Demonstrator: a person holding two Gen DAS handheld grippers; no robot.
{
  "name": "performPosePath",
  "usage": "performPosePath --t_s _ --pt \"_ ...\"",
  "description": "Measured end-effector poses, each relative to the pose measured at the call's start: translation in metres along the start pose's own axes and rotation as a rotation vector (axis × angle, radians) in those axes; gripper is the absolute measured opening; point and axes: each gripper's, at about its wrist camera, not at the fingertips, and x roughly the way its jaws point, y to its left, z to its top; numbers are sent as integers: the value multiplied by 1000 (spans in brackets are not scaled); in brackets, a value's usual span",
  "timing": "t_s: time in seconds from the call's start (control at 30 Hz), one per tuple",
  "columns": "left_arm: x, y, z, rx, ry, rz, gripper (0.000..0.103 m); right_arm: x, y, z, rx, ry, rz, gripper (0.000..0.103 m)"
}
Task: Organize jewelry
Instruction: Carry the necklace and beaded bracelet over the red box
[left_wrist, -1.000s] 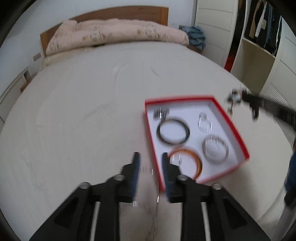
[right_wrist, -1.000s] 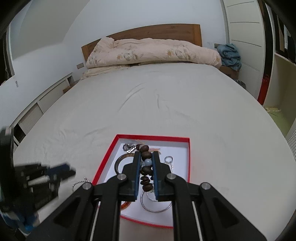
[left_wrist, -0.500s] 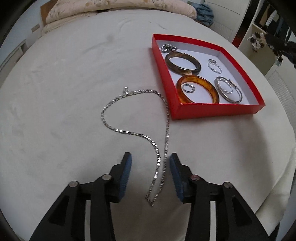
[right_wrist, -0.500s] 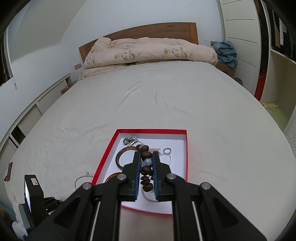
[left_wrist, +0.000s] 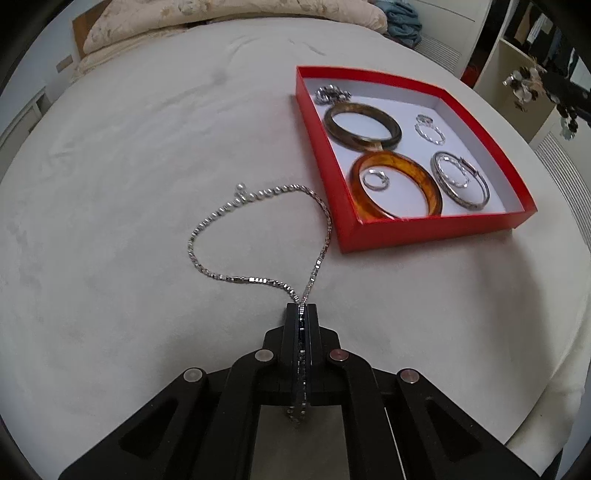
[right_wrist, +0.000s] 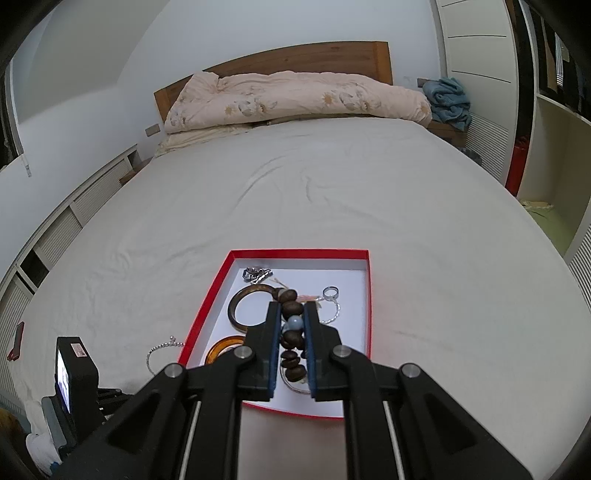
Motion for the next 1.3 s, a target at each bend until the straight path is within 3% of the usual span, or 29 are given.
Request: performPosePath --t_s 0.3,0.47,0.73,0.97,1.3 --pt "-59 9 33 -17 -155 -26 2 -10 0 -3 2 -18 -5 11" --pt "-90 2 67 1 -245 -59 2 -16 0 0 -7 -33 -3 11" --pt "-106 -40 118 62 -330 -134 2 -12 -1 9 -23 -37 -8 11" --pt "-86 -68 141 100 -332 -170 2 6 -6 6 -16 -13 -21 11" --pt "-31 -81 139 121 -246 -160 2 42 -19 -4 -4 48 -36 11"
